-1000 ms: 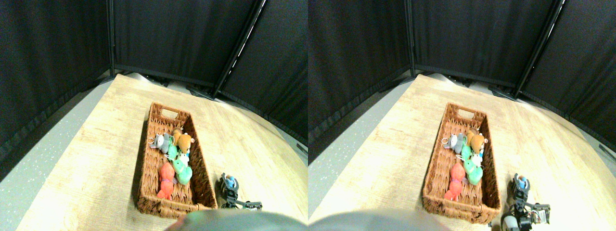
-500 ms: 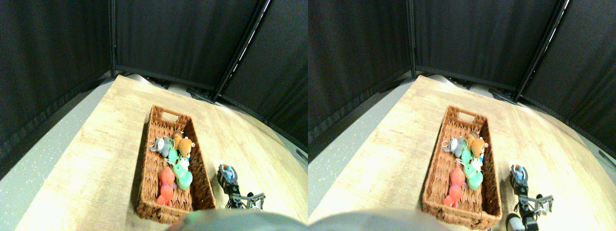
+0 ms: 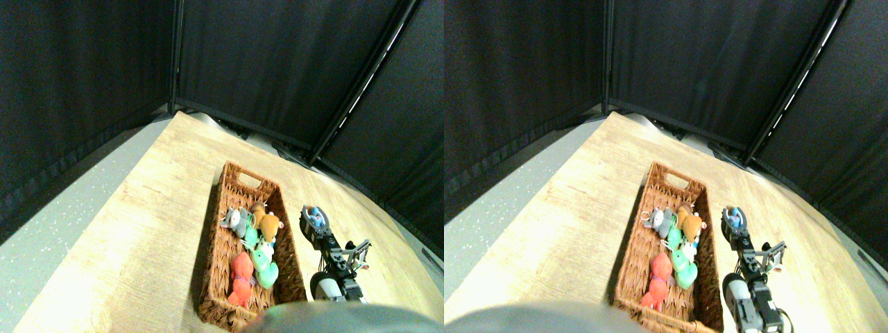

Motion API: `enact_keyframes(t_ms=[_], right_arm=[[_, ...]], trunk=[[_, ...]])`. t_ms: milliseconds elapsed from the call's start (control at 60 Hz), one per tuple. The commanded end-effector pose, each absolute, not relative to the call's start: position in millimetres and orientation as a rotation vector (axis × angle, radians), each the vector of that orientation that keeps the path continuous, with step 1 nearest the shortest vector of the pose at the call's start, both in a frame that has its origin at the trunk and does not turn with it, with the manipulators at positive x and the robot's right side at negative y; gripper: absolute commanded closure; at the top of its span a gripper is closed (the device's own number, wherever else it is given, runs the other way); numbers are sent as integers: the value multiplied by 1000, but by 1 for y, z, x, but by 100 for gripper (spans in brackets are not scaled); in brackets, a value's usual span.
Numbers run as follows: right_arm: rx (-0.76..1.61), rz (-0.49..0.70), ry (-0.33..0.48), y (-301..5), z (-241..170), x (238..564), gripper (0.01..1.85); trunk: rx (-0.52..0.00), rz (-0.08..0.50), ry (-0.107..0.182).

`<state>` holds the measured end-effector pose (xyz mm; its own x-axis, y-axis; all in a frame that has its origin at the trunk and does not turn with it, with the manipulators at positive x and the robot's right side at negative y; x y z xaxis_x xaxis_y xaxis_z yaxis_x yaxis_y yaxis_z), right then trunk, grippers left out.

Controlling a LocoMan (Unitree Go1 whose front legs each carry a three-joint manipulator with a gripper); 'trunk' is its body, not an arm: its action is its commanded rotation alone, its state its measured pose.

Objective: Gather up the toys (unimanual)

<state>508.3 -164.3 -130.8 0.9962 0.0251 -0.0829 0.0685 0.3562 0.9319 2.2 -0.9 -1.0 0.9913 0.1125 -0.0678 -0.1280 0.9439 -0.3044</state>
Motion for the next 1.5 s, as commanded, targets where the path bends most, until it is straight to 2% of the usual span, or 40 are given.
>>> enact_keyframes(t_ms=[17,50,500,583,933,1033,1083,1117,1183,1217,1317,1500], right_arm=[[1192,-3,78,-157,-123,509,178],[1217,17,108,-154,-123,511,179],[1191,152,207,-112,-116,522,176],[1229,145,236,-105,-118,521,176],[1214,148,228,-94,-127,517,177],[1182,142,261,-91,-125,516,153],[1165,144,274,-89,-124,514,123],[1161,145,276,-88,-124,514,118],[1139,119,283,-88,-123,515,82],[1137,108,277,-88,-123,515,71],[1127,112,262,-90,-121,518,53],[1125,98,232,-96,-121,525,48]], trunk=[[-332,143,37],[-337,147,35],[-371,188,25],[-376,192,23],[-388,199,20],[-392,198,15],[-393,200,15],[-392,202,15],[-390,202,14],[-390,201,15],[-389,200,14],[-378,193,14]])
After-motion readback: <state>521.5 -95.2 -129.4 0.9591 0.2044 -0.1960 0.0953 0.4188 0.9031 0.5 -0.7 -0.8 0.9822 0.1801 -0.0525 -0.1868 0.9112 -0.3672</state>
